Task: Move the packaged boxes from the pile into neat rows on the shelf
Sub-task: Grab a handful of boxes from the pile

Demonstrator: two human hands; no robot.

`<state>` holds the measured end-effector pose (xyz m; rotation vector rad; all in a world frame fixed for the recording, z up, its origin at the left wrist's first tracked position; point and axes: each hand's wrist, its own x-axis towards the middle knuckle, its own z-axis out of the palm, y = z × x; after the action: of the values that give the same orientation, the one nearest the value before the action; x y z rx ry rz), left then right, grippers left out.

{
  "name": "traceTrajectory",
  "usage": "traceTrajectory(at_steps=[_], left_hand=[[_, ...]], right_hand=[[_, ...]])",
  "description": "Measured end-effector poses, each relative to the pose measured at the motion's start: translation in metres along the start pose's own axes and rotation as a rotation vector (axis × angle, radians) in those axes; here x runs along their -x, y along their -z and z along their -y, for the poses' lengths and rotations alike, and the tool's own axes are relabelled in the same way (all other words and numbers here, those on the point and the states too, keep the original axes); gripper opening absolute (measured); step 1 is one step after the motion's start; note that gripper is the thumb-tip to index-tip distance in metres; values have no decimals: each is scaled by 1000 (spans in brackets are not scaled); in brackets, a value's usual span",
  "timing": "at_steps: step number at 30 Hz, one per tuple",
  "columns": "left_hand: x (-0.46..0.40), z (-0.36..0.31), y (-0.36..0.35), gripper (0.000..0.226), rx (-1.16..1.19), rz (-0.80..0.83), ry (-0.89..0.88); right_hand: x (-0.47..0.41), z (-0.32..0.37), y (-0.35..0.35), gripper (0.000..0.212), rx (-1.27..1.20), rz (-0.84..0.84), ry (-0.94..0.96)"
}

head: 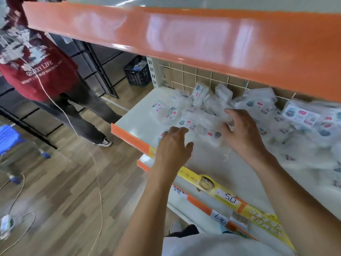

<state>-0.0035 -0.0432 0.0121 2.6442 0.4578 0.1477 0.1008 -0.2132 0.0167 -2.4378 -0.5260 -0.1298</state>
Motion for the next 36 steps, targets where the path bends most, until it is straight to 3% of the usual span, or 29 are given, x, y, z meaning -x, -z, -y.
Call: traceTrajectory(at_steps=[4,10,15,20,27,33,36], left_hand=[[-43,0,-2,49,24,-25,-185],[-83,2,-5,67,0,55,-512],[-95,13,-2,60,-105,-24,-579],[-94,23,8,55,-87,9,-593],[-81,42,26,54,179,139,-417],[-72,54,39,57,627,300,-98],[-68,58,46,36,794,399,-1]], right_hand=[[-20,10,-9,49,51,-1,-93],[-33,15,-28,41,132,-62,-222],[-33,20,-31,39,199,-66,-350],[-23,27,-38,43,178,-134,-377],[-9,21,-49,61,158,-106,-422],[5,35,-37,60,-385,-299,-498],[13,46,-32,46,-657,-332,-561]])
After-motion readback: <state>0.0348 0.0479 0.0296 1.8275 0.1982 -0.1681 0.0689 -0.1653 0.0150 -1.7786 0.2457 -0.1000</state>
